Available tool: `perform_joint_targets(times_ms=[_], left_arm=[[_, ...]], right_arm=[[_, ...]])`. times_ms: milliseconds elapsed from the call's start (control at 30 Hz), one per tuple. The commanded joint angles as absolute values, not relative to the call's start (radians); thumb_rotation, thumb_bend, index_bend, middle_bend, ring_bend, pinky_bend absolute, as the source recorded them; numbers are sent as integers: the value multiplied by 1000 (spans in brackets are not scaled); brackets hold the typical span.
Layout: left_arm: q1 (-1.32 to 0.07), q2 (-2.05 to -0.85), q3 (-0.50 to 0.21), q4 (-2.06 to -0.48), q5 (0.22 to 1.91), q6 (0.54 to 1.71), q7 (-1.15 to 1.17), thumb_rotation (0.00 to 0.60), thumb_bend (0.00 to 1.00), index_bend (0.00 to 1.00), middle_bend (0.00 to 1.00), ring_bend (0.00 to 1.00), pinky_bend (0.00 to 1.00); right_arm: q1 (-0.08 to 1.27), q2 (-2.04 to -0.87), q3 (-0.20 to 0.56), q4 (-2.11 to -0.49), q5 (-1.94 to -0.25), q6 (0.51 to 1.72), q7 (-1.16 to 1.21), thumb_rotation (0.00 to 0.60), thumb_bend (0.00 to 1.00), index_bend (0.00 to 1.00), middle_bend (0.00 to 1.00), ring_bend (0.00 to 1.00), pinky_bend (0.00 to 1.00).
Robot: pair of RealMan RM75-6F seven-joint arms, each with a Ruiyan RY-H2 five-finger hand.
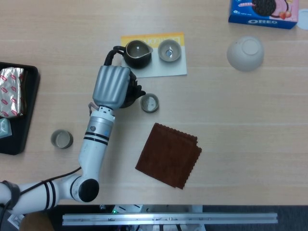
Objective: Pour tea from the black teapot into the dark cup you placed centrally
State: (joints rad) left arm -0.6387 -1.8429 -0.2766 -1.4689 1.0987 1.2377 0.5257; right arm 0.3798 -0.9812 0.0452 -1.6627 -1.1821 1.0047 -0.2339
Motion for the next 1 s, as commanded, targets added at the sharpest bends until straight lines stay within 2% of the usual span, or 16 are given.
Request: perform_joint_targets(times_ms=[33, 500, 1000], left_arm=[[-605, -1815, -266, -1451, 1141, 1252, 421, 597, 304, 1000, 1000, 832, 132], [-565, -1817, -219, -1349, 1201, 1259, 291, 598, 305, 965, 986, 779, 132], [-559, -1839, -189, -1266, 1235, 1240, 277, 600, 306, 893, 902, 681, 130]], right_arm=[[379, -982, 43, -1666, -1189, 1006, -233, 600, 287, 55, 99, 0, 0], [379, -991, 37, -1666, -1195, 999, -224, 600, 286, 55, 99, 0, 0], [378, -995, 35, -1660, -1191, 990, -214, 600, 287, 55, 99, 0, 0]])
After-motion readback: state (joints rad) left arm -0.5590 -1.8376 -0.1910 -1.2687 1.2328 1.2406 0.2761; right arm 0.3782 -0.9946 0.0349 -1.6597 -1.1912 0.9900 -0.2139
